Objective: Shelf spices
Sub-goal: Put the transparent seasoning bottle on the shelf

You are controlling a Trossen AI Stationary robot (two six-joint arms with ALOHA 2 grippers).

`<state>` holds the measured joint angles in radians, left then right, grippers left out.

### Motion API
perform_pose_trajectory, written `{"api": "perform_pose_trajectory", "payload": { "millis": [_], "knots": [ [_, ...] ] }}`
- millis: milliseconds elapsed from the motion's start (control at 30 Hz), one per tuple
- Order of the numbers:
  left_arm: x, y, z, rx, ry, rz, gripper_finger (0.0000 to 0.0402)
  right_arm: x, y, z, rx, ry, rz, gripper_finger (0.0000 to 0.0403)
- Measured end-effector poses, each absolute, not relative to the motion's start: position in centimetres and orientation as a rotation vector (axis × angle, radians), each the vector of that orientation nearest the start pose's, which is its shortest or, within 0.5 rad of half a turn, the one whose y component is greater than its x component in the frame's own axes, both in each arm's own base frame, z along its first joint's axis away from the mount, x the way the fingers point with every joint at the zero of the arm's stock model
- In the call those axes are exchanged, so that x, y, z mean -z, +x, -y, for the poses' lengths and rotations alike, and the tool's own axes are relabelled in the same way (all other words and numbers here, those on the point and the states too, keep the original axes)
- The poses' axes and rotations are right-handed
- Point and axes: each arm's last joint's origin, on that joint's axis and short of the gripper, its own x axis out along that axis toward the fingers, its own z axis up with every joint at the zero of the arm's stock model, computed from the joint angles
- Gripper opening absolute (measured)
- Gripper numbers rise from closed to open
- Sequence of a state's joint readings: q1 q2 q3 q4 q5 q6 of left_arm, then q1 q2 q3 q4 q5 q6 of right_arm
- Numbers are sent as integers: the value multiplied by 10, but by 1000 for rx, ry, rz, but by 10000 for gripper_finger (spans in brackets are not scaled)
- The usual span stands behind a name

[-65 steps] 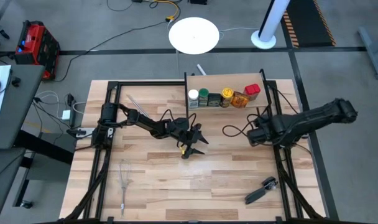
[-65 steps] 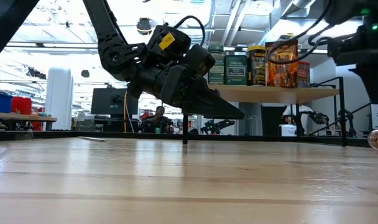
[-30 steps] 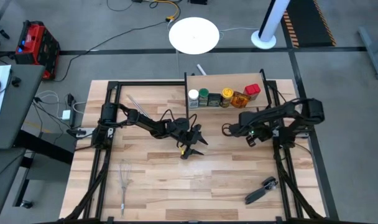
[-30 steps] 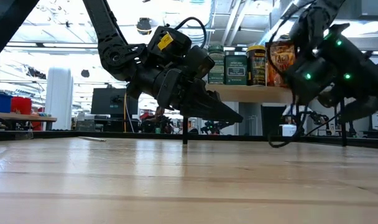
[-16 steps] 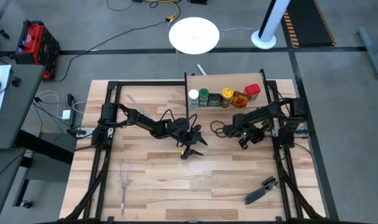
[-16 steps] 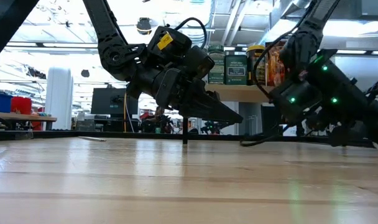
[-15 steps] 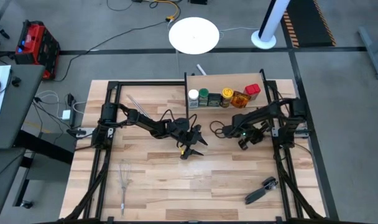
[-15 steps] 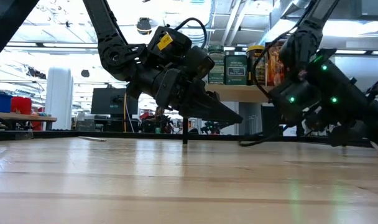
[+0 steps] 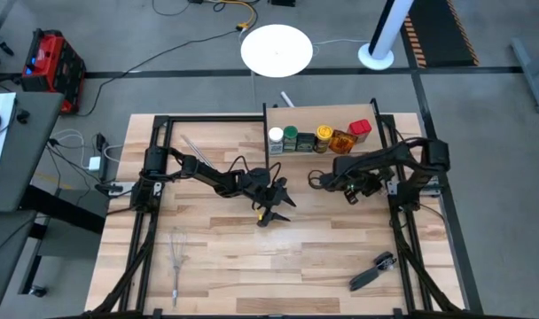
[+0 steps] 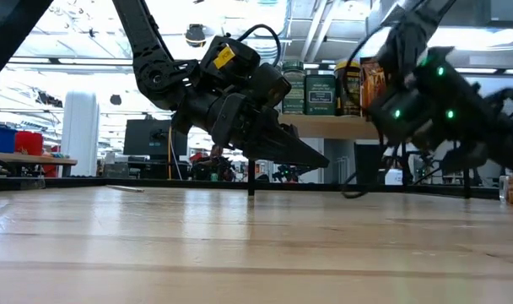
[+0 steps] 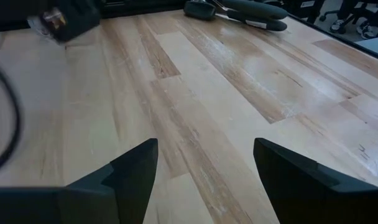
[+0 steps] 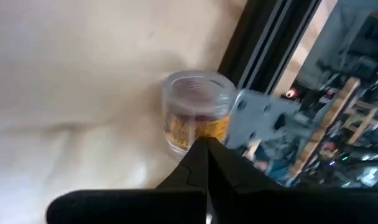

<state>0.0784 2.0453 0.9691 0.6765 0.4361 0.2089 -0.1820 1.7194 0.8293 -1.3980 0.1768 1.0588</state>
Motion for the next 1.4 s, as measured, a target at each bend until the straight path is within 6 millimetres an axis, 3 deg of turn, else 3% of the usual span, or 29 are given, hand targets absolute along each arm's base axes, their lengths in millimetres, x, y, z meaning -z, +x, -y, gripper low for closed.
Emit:
{"api": "perform_pose_trajectory", "payload": {
  "millis": [200,300,400,500,600,733,1000,1233,1400],
  "knots": [
    [-114,396,-19,398,101,-360,256,-124,188,51,1294,595,-1985,1],
    [-114,396,-19,397,102,-360,256,-121,205,40,1129,692,-1932,1],
    [-113,395,-20,388,102,-363,256,-139,218,28,1041,671,-1878,1],
    [-113,395,-21,386,100,-364,256,-156,225,16,1059,616,-1836,1],
    [-113,395,-21,385,94,-373,256,-181,219,7,1135,575,-1840,1],
    [-113,395,-21,386,94,-372,256,-198,205,-4,1203,542,-1873,1],
    [-110,394,-18,425,53,-404,256,-209,220,-42,597,509,-1659,5],
    [-102,387,-15,514,-59,-508,256,-195,249,-64,358,394,-1467,6],
    [-104,389,-15,515,-31,-473,256,-165,269,-57,471,201,-1424,6]
  ]
}}
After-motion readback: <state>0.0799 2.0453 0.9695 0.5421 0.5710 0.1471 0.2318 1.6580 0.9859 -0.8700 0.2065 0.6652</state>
